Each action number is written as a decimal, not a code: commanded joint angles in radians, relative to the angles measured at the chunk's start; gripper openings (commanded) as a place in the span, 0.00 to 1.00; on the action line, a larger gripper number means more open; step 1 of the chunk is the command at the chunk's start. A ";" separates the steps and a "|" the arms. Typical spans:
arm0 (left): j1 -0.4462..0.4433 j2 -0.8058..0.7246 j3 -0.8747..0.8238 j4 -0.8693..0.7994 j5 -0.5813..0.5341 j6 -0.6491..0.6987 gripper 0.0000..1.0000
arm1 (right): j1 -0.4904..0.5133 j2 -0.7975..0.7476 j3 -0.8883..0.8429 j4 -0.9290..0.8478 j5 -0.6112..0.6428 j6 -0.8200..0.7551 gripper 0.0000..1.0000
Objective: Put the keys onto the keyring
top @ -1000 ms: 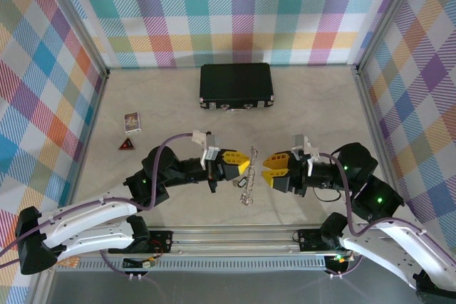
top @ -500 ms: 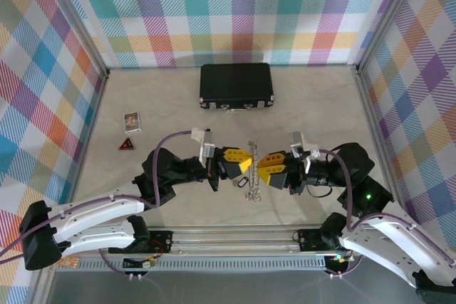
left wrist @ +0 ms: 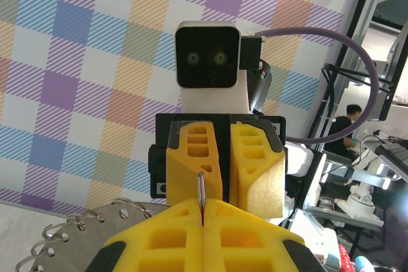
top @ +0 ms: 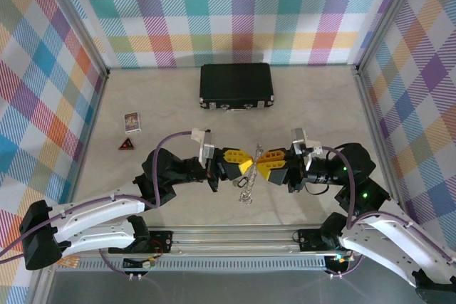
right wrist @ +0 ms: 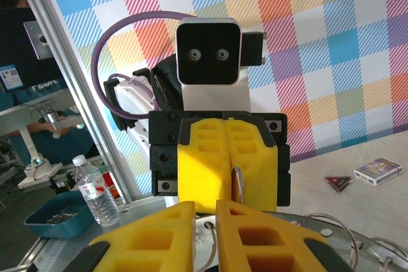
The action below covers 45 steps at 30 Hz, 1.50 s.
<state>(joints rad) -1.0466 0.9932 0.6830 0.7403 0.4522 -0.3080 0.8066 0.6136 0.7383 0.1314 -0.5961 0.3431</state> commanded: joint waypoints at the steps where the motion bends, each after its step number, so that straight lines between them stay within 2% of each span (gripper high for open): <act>1: 0.000 -0.007 -0.003 0.080 0.023 -0.014 0.00 | 0.006 0.012 -0.012 0.060 -0.008 0.023 0.15; 12: 0.000 -0.002 -0.005 0.085 0.026 -0.018 0.00 | 0.006 0.032 -0.018 0.088 -0.010 0.041 0.15; 16: 0.000 -0.002 -0.004 0.085 0.028 -0.017 0.00 | 0.006 0.032 -0.029 0.109 0.008 0.053 0.27; 26: 0.001 -0.007 -0.008 0.087 0.023 -0.017 0.00 | 0.006 0.020 -0.031 0.109 0.040 0.069 0.44; 38: 0.001 -0.033 -0.017 0.076 -0.010 -0.005 0.00 | 0.006 -0.032 -0.055 0.087 0.076 0.091 0.45; 45: 0.000 -0.033 -0.011 0.079 -0.003 -0.005 0.00 | 0.006 -0.038 -0.055 0.065 0.095 0.089 0.41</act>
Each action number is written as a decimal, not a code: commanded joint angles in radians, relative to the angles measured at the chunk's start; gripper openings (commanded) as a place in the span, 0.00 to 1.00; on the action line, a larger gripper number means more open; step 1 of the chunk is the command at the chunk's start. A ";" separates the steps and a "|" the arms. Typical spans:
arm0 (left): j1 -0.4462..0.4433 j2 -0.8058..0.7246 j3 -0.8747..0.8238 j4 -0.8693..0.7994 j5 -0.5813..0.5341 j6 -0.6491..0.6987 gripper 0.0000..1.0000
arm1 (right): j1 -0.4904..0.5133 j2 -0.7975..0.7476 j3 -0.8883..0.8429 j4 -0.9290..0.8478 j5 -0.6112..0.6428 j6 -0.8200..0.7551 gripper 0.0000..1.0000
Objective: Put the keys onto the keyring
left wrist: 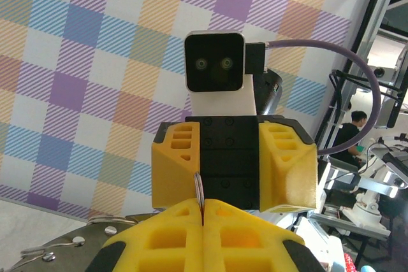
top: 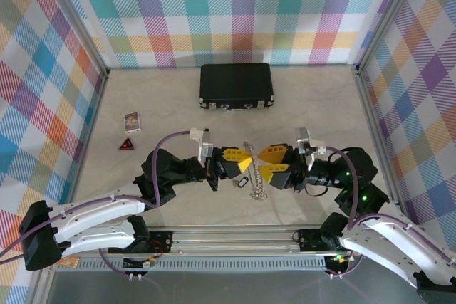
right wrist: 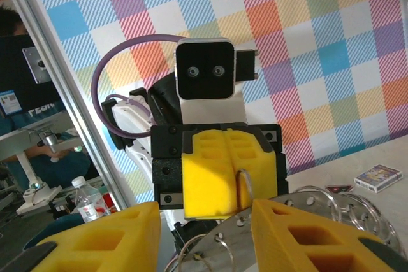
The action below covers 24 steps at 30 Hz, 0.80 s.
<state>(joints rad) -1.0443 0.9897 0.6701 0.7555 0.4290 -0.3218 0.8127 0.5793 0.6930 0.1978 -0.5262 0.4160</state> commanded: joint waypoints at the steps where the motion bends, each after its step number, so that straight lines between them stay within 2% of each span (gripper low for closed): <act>1: -0.002 -0.029 0.000 0.064 0.019 0.008 0.00 | -0.001 -0.001 -0.009 0.001 0.025 0.018 0.40; 14: -0.002 -0.031 0.003 0.053 0.028 0.015 0.00 | 0.000 0.032 -0.008 0.043 0.006 0.030 0.37; 24: -0.002 -0.021 0.003 0.057 0.033 0.009 0.00 | 0.000 0.052 -0.015 0.124 -0.047 0.056 0.25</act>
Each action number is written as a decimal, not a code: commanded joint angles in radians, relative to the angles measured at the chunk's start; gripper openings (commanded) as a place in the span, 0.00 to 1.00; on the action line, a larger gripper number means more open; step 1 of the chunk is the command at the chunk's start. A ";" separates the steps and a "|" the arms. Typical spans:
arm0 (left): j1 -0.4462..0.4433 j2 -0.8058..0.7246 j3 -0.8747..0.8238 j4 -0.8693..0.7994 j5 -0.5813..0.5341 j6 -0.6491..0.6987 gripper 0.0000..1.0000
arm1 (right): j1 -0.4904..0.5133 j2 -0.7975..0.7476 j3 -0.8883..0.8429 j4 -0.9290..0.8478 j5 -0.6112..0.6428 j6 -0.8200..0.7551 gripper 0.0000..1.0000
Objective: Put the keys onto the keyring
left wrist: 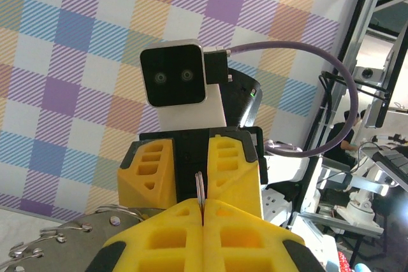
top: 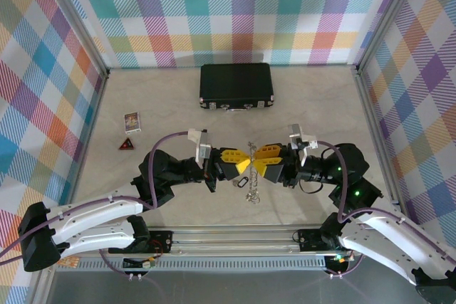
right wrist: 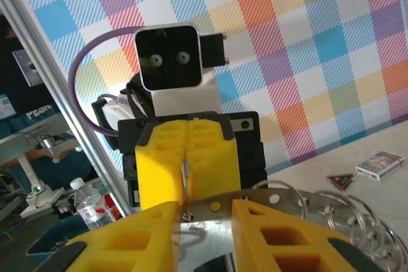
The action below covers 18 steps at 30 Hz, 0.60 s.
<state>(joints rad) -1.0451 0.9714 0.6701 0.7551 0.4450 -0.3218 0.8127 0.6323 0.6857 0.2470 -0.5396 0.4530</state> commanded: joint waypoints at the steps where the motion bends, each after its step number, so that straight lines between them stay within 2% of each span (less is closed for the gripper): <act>1: -0.001 -0.003 0.003 0.057 0.018 0.008 0.00 | 0.000 0.003 -0.009 0.077 -0.037 0.023 0.24; 9: -0.001 0.000 0.002 0.055 0.017 0.009 0.00 | 0.000 0.010 -0.021 0.106 -0.045 0.032 0.15; 14: -0.001 0.002 0.002 0.043 0.015 0.014 0.00 | 0.000 0.015 -0.021 0.122 -0.061 0.038 0.13; 18: -0.001 0.007 -0.001 0.044 0.015 0.016 0.00 | 0.000 0.017 -0.021 0.127 -0.072 0.034 0.05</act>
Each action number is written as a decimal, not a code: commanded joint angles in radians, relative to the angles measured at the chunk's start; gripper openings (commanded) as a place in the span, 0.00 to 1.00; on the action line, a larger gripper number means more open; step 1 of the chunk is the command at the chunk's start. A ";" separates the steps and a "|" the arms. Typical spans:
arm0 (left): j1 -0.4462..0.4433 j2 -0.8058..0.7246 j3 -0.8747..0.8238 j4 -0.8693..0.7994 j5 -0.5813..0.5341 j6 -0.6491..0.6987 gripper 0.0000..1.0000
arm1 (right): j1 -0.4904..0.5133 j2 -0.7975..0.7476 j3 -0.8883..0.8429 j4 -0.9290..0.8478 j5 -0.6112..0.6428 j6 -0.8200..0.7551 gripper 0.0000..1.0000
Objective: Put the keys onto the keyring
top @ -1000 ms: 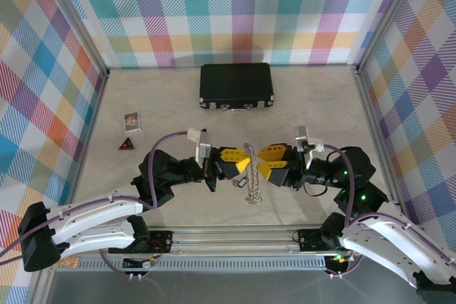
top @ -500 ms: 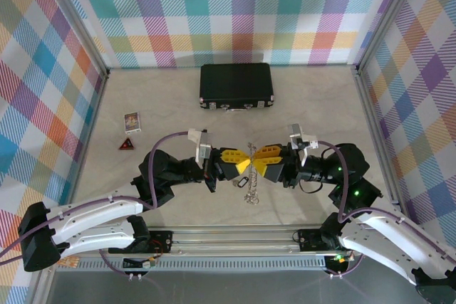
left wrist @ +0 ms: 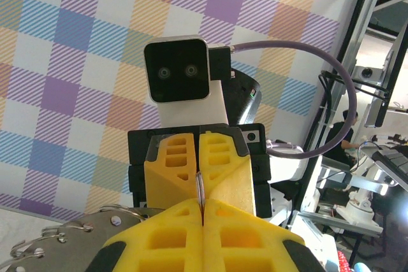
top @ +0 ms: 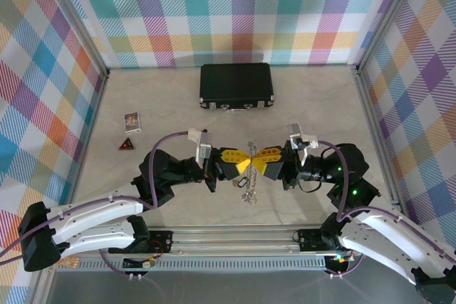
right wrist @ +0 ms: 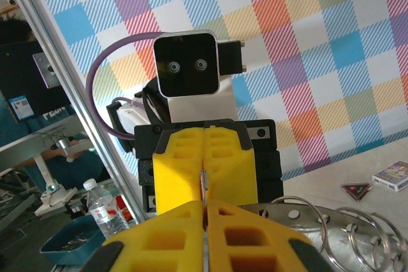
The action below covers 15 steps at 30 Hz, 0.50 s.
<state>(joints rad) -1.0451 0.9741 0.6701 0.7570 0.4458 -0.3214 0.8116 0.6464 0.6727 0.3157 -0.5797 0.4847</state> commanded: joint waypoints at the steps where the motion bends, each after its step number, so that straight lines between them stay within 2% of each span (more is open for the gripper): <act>1: -0.001 0.005 0.000 0.042 0.014 0.015 0.00 | 0.001 0.005 -0.008 0.061 -0.034 0.005 0.04; 3: -0.001 0.006 0.000 0.041 0.015 0.017 0.00 | 0.001 0.006 -0.009 0.065 -0.040 0.001 0.00; 8: -0.001 -0.003 0.005 -0.003 0.016 0.031 0.00 | -0.001 -0.001 -0.016 0.051 -0.034 -0.019 0.00; 13: -0.001 -0.035 0.027 -0.167 -0.008 0.086 0.00 | 0.001 -0.022 0.012 -0.082 -0.001 -0.105 0.00; 15: -0.001 -0.062 0.038 -0.263 -0.034 0.123 0.09 | 0.001 -0.024 0.038 -0.174 0.023 -0.158 0.00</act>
<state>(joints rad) -1.0447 0.9440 0.6735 0.6353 0.4404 -0.2653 0.8112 0.6338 0.6693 0.2367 -0.5770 0.4179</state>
